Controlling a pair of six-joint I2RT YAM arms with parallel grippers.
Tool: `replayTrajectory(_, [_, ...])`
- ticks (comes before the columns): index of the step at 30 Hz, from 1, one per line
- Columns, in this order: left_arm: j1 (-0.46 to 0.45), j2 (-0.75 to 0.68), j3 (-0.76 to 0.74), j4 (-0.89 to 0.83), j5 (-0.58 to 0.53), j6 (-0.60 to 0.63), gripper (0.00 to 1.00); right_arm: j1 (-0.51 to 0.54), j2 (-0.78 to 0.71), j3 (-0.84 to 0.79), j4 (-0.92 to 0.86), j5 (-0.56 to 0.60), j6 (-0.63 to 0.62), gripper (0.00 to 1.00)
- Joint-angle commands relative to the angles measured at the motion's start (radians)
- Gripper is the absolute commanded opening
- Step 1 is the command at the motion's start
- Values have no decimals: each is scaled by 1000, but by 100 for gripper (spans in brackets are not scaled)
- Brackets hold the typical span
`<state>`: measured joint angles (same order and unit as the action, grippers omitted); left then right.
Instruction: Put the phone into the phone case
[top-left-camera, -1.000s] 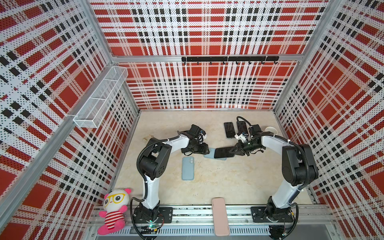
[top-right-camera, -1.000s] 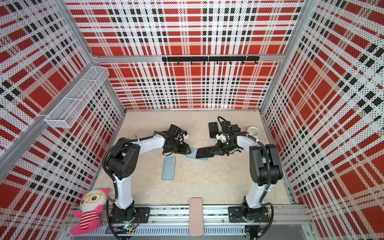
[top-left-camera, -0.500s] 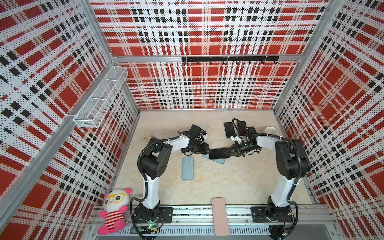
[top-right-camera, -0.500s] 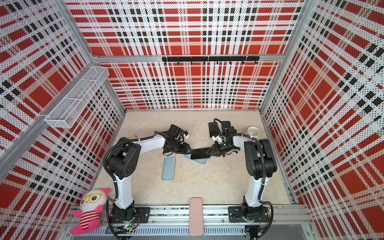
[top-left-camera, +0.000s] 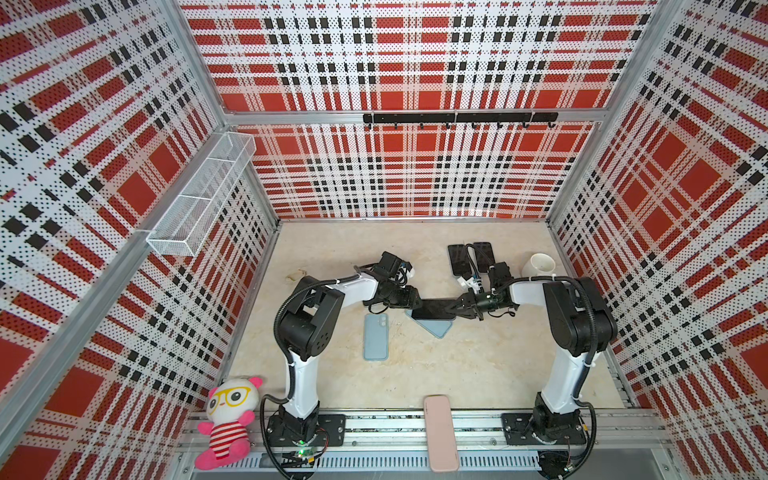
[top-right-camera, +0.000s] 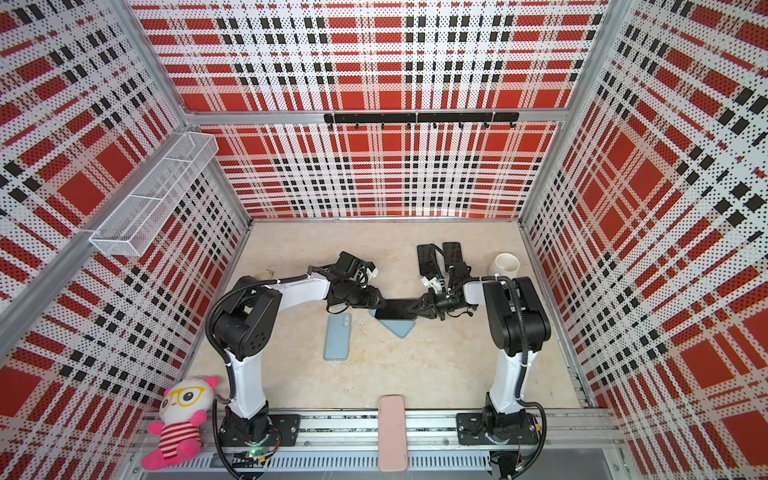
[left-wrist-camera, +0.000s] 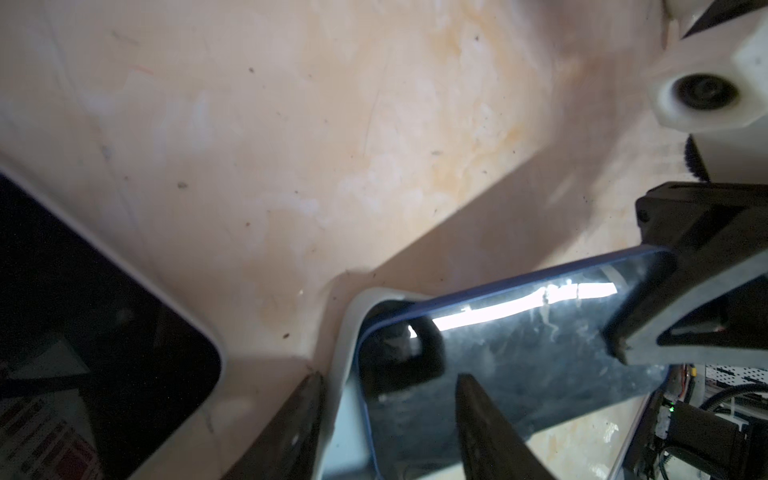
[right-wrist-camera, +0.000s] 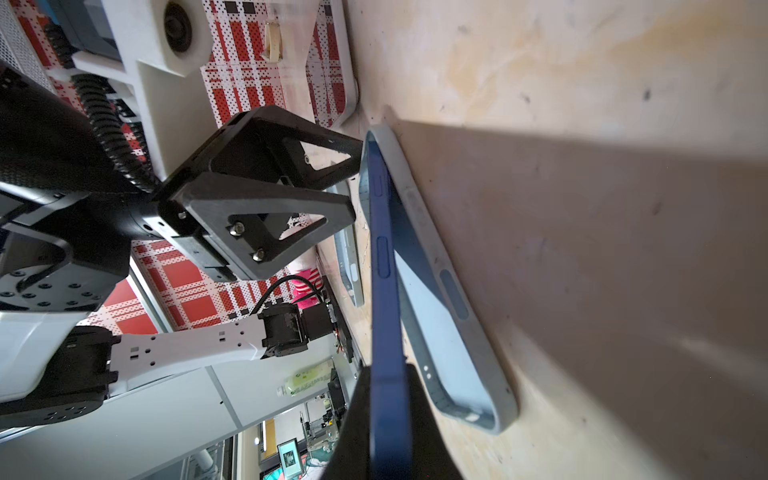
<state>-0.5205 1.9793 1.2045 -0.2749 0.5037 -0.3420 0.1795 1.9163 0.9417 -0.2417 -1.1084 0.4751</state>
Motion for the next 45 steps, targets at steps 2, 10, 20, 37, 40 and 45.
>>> replayTrajectory(2, [-57,-30,-117,64,55,-147,54,20,7,-63,90,95,103,0])
replayTrajectory(10, [-129,-148,-299,303,23,-381,51,20,12,-74,88,87,89,0])
replayTrajectory(20, [-179,-216,-355,414,-94,-503,50,14,21,-15,-83,129,-72,0])
replayTrajectory(37, [-176,-159,-274,260,-248,-394,48,14,-119,87,-237,347,-166,30])
replayTrajectory(40, [-176,-158,-269,253,-255,-394,48,14,-158,97,-242,377,-162,35])
replayTrajectory(45, [-177,-155,-258,234,-269,-391,48,13,-184,125,-274,446,-189,42])
